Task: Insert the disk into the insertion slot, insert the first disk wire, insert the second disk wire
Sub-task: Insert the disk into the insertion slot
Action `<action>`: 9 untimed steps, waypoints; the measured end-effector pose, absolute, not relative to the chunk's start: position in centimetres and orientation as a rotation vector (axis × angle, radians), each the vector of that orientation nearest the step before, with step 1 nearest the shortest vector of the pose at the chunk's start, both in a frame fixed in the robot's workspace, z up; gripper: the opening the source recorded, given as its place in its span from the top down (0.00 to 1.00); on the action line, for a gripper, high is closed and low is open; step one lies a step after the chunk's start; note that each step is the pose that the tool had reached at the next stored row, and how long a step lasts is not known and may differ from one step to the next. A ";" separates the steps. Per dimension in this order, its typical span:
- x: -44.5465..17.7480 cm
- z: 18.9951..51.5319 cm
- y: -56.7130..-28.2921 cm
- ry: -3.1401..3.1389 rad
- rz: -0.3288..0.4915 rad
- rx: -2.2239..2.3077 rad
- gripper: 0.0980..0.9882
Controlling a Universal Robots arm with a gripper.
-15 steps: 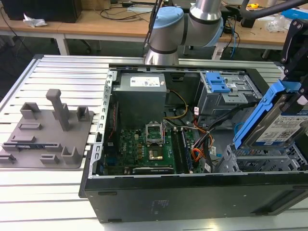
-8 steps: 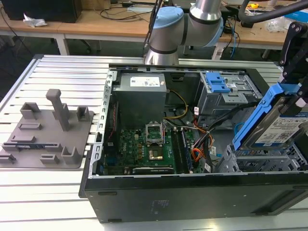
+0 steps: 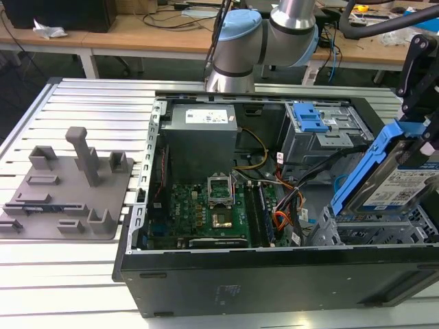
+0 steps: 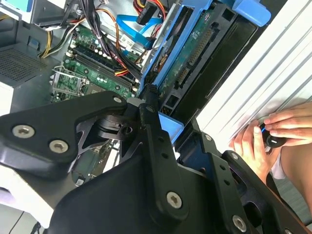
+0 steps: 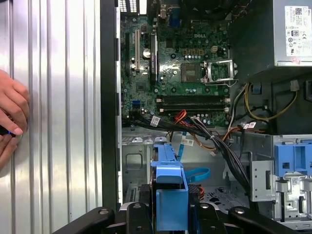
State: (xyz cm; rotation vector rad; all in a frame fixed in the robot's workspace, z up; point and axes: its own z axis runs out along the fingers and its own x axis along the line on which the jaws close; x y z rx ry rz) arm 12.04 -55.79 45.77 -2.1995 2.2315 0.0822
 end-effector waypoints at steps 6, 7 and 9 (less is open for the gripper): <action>12.2 45.6 -55.9 2.234 0.087 -2.202 0.70; 12.2 45.6 -55.9 2.234 0.087 -2.202 0.70; 12.2 45.4 -56.0 2.234 0.088 -2.202 0.70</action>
